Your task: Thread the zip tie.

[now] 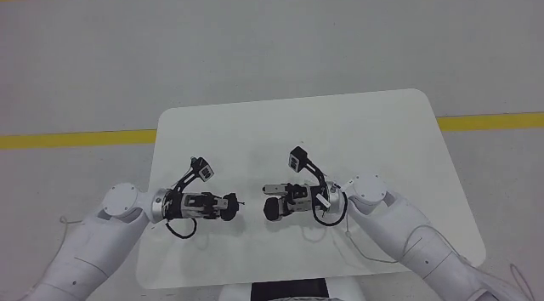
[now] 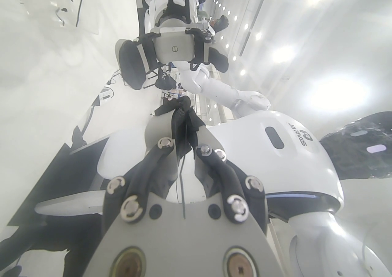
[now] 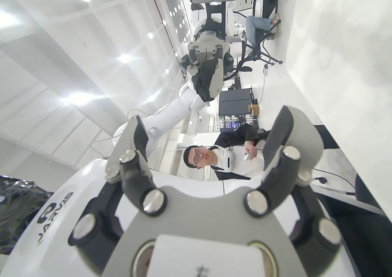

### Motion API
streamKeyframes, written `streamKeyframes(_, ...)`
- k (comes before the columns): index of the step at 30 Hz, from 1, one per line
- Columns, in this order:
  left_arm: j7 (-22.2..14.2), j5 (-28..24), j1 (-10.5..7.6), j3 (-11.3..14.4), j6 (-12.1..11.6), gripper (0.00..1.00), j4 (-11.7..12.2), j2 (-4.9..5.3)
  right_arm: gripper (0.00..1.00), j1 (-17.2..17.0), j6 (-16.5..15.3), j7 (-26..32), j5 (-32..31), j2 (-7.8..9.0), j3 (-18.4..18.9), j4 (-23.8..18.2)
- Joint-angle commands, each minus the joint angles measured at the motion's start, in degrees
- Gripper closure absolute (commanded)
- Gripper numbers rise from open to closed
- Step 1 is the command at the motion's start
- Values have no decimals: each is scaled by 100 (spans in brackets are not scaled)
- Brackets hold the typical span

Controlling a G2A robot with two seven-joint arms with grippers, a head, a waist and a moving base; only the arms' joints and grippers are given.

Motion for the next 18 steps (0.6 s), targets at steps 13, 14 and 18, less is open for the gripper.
streamKeyframes(13,352,1328,758,-1698,-284,100,-723,-172,0,0,0,0,0,0,0,0)
streamKeyframes(14,282,1270,833,-1855,-284,100,-681,-236,0,0,0,0,0,0,0,0)
streamKeyframes(18,-257,987,938,-2296,-284,100,-569,-483,0,0,0,0,0,0,0,0)
